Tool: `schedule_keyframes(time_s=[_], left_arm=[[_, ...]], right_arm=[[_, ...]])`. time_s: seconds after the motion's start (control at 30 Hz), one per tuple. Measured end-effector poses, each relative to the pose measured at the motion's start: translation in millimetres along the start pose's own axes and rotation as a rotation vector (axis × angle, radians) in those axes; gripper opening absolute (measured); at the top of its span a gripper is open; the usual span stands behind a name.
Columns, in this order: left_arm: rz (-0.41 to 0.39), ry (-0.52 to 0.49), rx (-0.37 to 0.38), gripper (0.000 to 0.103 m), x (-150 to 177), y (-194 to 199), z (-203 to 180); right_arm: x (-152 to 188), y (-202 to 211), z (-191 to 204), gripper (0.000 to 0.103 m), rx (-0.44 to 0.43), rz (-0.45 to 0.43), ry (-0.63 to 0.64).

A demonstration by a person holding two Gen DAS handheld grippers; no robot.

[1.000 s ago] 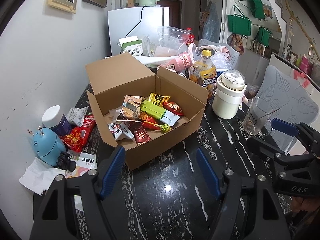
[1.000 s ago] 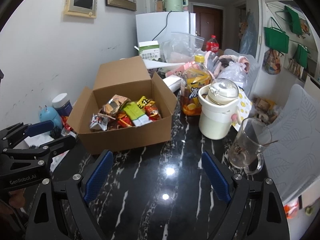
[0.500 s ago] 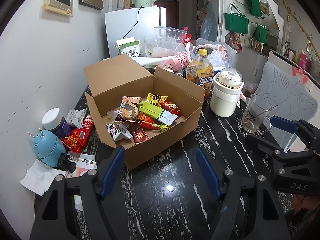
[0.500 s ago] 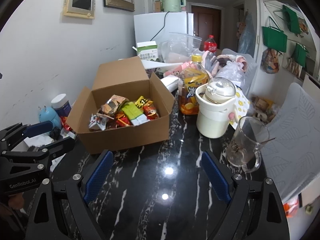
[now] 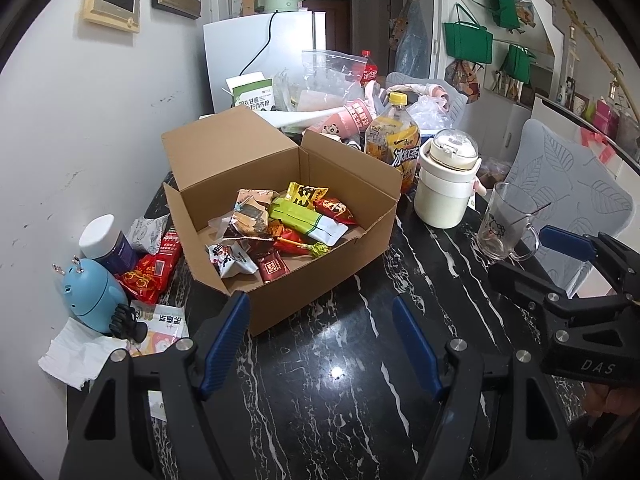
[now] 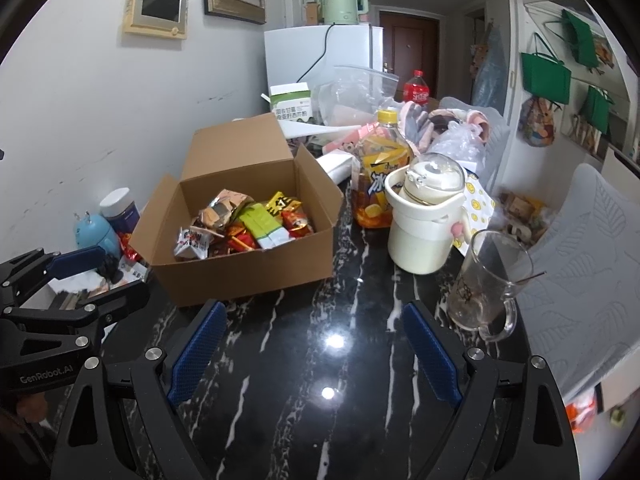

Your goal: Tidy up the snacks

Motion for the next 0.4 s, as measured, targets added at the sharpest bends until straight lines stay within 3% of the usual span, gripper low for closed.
schedule_keyframes(time_s=[0.4], left_arm=[[0.016, 0.013, 0.012, 0.073, 3.5, -5.7, 0.9]], right_arm=[[5.3, -3.5, 0.7, 0.091, -0.002, 0.012, -0.001]])
Point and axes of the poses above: each gripper's, at about its wrist camera, not at the fingertips, and y roughly against the way its jaws point, z to its left, x to its underside, the point moved 7 cm from there along -y, roughly the way its jaws point, and after that the axes turned 11 degrees about z, right-handed, at the moved point
